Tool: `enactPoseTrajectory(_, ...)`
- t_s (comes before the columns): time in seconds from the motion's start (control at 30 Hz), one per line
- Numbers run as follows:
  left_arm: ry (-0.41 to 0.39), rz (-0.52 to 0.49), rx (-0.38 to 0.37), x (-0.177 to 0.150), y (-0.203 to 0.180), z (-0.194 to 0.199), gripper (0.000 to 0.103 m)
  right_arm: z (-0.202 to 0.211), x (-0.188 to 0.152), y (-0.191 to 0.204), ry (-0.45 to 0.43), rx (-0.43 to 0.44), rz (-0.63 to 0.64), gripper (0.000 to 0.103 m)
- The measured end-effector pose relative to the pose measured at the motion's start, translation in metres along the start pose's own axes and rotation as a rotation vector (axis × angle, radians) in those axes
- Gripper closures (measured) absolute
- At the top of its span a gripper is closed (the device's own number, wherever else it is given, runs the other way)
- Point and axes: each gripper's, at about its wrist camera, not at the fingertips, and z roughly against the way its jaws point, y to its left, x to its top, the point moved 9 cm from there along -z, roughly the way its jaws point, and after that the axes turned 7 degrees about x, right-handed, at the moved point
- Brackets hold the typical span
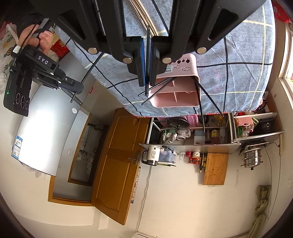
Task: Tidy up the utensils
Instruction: 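Raise both held chopsticks upright, lower them into the pink basket and open both tools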
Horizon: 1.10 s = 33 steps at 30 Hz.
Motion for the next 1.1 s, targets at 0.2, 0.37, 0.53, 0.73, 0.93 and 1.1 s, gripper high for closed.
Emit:
enactPoseTrajectory(0.2, -0.001, -0.001, 0.034, 0.017, 0.017, -0.008, 0.099, -0.022, 0.02, 0.015, -0.016, 0.066, -0.007, 0.099)
enactPoseTrajectory(0.37, -0.02, -0.004, 0.058, 0.036, 0.028, -0.01, 0.099, -0.042, 0.046, 0.029, -0.045, 0.107, -0.003, 0.099)
enactPoseTrajectory(0.53, -0.064, 0.009, 0.072, 0.066, 0.044, -0.01, 0.099, -0.059, 0.076, 0.042, -0.087, 0.14, 0.0, 0.099)
enactPoseTrajectory(0.73, -0.122, 0.017, 0.084, 0.097, 0.059, -0.013, 0.099, -0.079, 0.11, 0.05, -0.156, 0.144, 0.009, 0.099)
enactPoseTrajectory(0.93, -0.146, 0.007, 0.095, 0.108, 0.069, -0.032, 0.099, -0.103, 0.125, 0.044, -0.185, 0.118, 0.001, 0.099)
enactPoseTrajectory(1.1, -0.142, 0.007, 0.099, 0.104, 0.075, -0.051, 0.099, -0.126, 0.117, 0.034, -0.157, 0.095, -0.009, 0.099)
